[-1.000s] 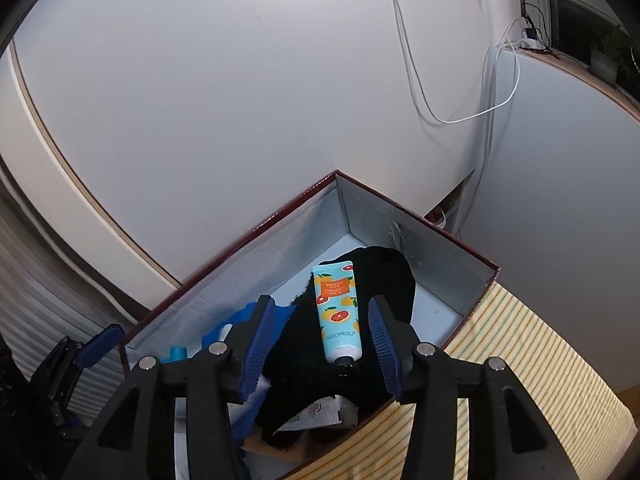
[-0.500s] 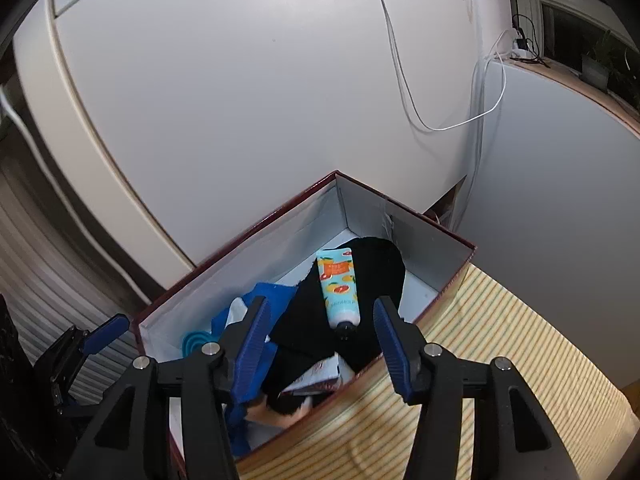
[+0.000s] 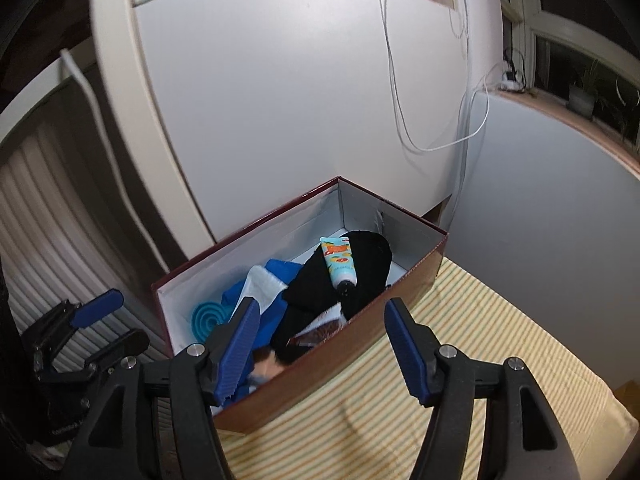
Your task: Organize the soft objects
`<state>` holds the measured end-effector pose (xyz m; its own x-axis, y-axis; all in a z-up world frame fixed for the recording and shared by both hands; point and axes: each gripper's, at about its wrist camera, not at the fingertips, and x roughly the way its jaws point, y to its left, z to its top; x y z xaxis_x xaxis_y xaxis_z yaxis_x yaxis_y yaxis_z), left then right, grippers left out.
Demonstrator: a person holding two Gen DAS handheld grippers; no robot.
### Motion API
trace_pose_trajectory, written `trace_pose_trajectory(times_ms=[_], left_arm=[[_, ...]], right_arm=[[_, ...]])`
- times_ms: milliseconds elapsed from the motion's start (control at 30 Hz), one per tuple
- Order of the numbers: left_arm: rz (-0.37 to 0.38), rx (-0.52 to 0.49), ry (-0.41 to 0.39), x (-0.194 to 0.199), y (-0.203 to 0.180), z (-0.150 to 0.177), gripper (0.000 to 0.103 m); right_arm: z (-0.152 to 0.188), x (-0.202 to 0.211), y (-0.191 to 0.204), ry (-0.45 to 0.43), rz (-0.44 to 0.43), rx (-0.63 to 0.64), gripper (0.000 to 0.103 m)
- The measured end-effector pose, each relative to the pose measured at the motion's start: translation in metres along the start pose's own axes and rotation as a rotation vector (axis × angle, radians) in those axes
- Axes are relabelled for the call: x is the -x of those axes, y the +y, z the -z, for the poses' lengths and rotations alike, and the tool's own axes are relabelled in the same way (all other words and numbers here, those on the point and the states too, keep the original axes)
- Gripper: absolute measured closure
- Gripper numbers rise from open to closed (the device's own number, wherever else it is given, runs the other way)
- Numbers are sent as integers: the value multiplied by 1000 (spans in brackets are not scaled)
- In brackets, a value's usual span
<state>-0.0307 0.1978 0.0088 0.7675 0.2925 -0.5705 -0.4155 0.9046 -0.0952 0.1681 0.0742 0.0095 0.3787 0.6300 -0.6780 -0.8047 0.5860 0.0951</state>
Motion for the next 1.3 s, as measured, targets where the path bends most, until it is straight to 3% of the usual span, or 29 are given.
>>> trace_pose_trajectory(times_ms=[367,500,533,667,1000,1300], left_arm=[[9,23,-29,36,-9,18,30],[-10,21,-48,51,-13,25,28],[-10,23,-53,55,-13,27,23],[-14,26,-59,65,-17,35,22],[-26,28,-45,72,-20,54,22],[-27,30,-19,74,-22,61,22]], right_arm=[[48,53,23,-89,30,33,34],[66,75,33,-144,36,41,24],[70,79,35,-153,38,41,24],[94,96,44,-192,76,39,23],[148,112,54,-202,154,19,20],[159,114,58,-194,183,35,19]])
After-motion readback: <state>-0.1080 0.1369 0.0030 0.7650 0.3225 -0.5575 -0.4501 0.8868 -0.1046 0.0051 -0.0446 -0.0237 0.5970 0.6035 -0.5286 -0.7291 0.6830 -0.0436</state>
